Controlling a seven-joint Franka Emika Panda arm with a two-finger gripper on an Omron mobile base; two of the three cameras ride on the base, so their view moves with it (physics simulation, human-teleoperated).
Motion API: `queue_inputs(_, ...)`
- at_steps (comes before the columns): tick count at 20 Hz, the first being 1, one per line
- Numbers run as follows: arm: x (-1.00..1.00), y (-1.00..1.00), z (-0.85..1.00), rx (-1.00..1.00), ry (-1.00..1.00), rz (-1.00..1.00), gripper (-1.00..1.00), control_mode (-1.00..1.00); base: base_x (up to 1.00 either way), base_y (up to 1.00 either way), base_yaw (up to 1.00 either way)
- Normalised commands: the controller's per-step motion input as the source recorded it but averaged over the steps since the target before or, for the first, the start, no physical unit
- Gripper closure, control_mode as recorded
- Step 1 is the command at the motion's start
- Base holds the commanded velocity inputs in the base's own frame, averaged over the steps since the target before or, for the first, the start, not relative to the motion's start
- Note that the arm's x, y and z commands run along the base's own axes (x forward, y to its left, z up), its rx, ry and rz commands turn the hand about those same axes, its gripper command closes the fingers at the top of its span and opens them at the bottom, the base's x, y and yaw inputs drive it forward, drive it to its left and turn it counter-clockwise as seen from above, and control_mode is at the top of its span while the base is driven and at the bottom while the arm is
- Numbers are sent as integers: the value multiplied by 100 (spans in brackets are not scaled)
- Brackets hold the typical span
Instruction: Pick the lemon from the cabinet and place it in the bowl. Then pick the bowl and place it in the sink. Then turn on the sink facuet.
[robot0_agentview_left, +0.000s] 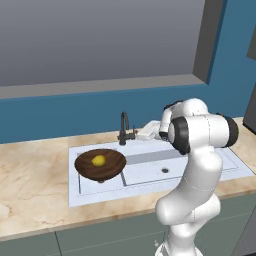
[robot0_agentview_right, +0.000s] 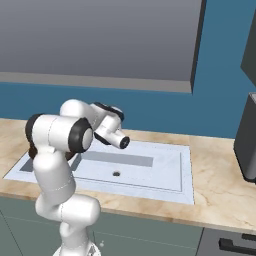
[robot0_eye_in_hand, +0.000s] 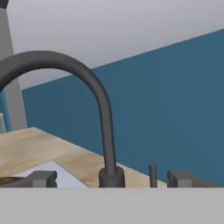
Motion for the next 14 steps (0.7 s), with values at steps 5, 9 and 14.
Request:
queue_inputs(5, 45, 11, -34, 0, 0, 0, -100, -100, 0, 0, 0)
queue_inputs(9, 40, 14, -21, 0, 0, 0, -100, -100, 0, 0, 0)
queue_inputs(14, 34, 7, -15, 0, 0, 0, -100, -100, 0, 0, 0)
